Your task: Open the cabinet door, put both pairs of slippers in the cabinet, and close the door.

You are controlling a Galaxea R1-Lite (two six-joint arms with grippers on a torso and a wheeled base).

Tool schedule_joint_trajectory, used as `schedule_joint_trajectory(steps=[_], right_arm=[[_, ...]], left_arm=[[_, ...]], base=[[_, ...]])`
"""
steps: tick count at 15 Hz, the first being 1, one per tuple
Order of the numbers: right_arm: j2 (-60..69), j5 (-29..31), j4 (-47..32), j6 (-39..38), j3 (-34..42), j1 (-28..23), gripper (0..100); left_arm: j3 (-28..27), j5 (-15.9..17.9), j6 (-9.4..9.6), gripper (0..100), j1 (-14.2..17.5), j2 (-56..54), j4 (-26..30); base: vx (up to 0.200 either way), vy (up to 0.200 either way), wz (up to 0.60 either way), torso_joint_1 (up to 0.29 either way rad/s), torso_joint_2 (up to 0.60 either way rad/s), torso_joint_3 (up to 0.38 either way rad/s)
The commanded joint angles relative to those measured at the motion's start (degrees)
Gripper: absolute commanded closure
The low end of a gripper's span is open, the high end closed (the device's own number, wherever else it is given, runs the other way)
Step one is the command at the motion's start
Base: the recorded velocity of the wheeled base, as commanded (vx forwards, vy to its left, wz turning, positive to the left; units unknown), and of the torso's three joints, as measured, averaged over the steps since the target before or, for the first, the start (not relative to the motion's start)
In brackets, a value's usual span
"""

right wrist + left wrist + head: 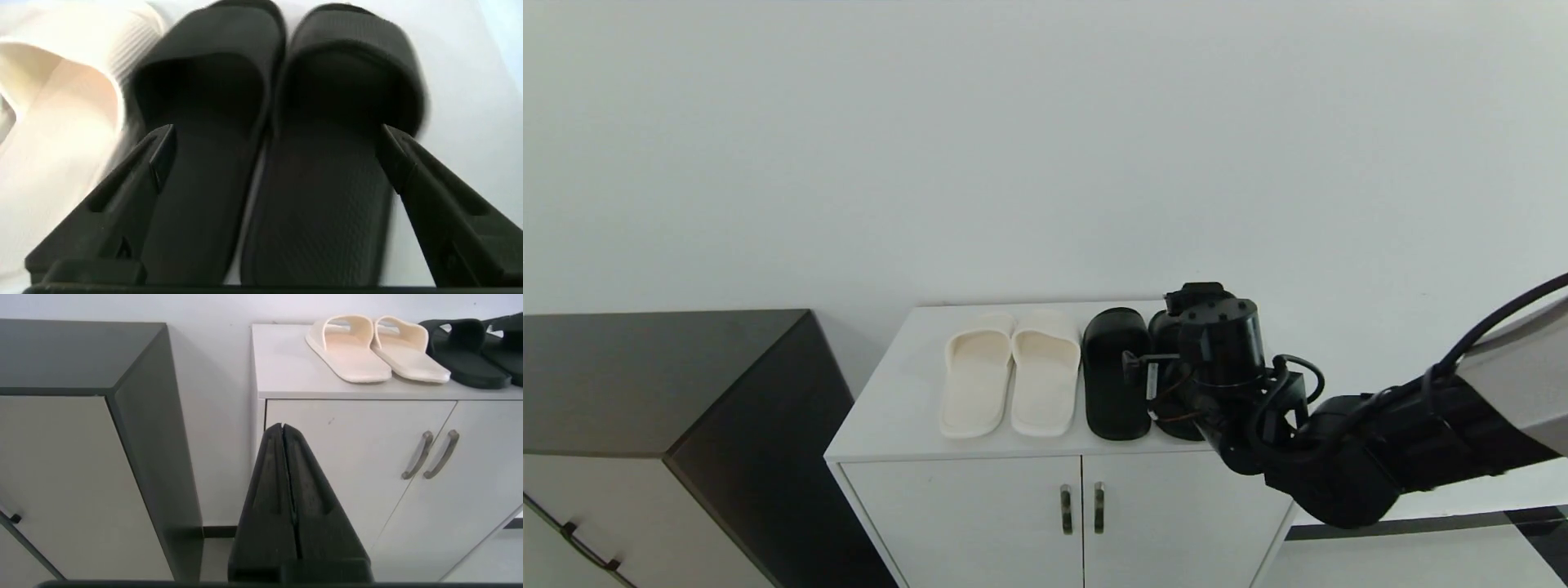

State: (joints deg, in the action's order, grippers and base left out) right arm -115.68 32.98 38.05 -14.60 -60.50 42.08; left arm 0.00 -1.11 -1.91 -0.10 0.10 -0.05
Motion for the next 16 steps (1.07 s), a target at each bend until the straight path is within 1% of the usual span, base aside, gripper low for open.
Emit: schedule_joint_trajectory(steps=[1, 3, 7, 12, 13, 16], right_arm=[[-5.09, -0.63, -0.08, 0.89, -4.98, -1.04, 0], [-8.25, -0.72, -0.34, 1.42, -8.84, -1.56, 0], [-12.38, -0.81, -0.43, 2.21, -14.29, -3.94, 0], [-14.58, -0.72, -1.75, 2.65, -18.6, -4.9, 0], [-15.02, -0.72, -1.84, 2.91, -19.21, -4.9, 100], [-15.63, -0.72, -1.92, 3.09, -19.65, -4.99, 100]], left_arm=[[0.0, -0.03, -0.02, 100, 0.01, -0.01, -0.04], [0.0, -0.03, -0.02, 100, 0.01, -0.01, -0.04], [0.0, -0.03, -0.02, 100, 0.01, -0.01, -0.04], [0.0, -0.03, -0.11, 100, 0.01, -0.01, -0.04], [0.0, -0.03, -0.11, 100, 0.01, -0.01, -0.04], [0.0, -0.12, -0.11, 100, 0.01, -0.01, -0.04]], base=[[0.0, 0.0, 0.0, 0.0, 0.0, 0.0], [0.0, 0.0, 0.0, 0.0, 0.0, 0.0], [0.0, 0.0, 0.0, 0.0, 0.0, 0.0], [0.0, 0.0, 0.0, 0.0, 0.0, 0.0], [0.0, 0.0, 0.0, 0.0, 0.0, 0.0], [0.0, 0.0, 0.0, 0.0, 0.0, 0.0]])
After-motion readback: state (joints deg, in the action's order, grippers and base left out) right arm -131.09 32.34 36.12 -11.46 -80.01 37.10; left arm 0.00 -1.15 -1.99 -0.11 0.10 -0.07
